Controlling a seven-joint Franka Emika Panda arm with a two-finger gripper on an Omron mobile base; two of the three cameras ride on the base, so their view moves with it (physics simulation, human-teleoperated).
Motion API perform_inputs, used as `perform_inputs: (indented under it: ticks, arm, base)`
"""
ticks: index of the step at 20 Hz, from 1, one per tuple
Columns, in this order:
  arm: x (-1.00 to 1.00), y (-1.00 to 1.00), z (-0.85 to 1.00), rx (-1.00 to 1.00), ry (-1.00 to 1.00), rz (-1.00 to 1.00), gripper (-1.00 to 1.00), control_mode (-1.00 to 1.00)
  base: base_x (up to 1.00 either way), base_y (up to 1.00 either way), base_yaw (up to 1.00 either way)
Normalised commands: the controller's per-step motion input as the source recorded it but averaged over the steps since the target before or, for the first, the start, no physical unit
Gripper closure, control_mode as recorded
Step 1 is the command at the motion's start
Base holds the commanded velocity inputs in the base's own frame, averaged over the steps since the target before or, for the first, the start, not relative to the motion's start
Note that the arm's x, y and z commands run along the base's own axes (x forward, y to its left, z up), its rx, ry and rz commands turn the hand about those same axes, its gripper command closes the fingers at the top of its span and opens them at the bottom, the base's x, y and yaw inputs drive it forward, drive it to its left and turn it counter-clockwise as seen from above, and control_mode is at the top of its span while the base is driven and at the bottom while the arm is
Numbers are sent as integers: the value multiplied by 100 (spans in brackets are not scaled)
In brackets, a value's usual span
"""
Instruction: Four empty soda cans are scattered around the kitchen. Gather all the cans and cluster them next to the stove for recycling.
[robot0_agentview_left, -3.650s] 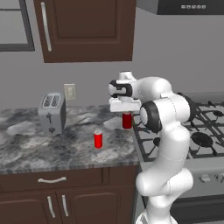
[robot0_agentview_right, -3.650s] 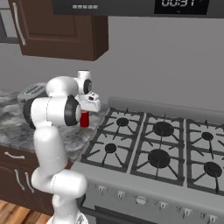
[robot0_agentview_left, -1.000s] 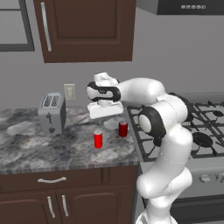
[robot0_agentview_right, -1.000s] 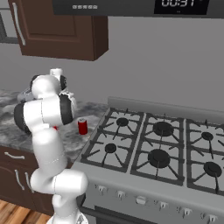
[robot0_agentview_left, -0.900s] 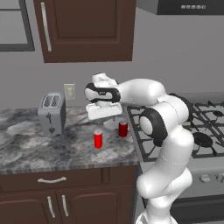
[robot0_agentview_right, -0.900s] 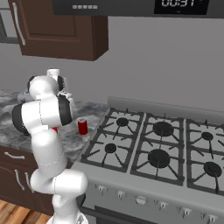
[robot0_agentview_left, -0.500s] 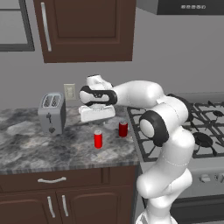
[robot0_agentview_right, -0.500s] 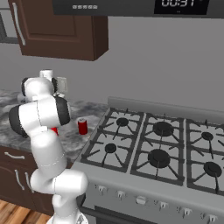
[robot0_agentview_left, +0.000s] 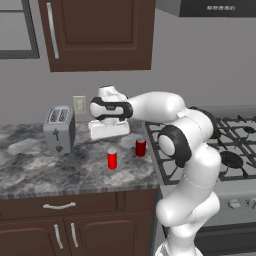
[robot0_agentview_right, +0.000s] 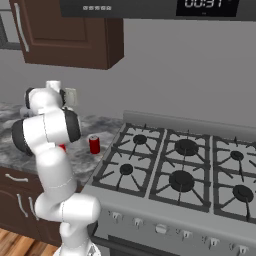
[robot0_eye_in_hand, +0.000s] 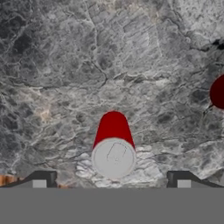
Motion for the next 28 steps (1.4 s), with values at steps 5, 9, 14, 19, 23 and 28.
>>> perform_inputs:
  ticks: [5,9,14,19,23,28]
  arm:
    - [0,4,-41,0,0,0,-100,-100]
    - [0,16,-35,0,0,0,-100,-100]
    - [0,5,-32,0,0,0,-100,-100]
    - [-4,-6,2,0,0,0,-100,-100]
    - [0,0,47,0,0,0,-100,-100]
    - [-14,0,6,0,0,0,-100,-100]
  base:
    - [0,0,0]
    - [0,0,0]
    - [0,0,0]
    - [0,0,0]
    - [0,0,0]
    - [0,0,0]
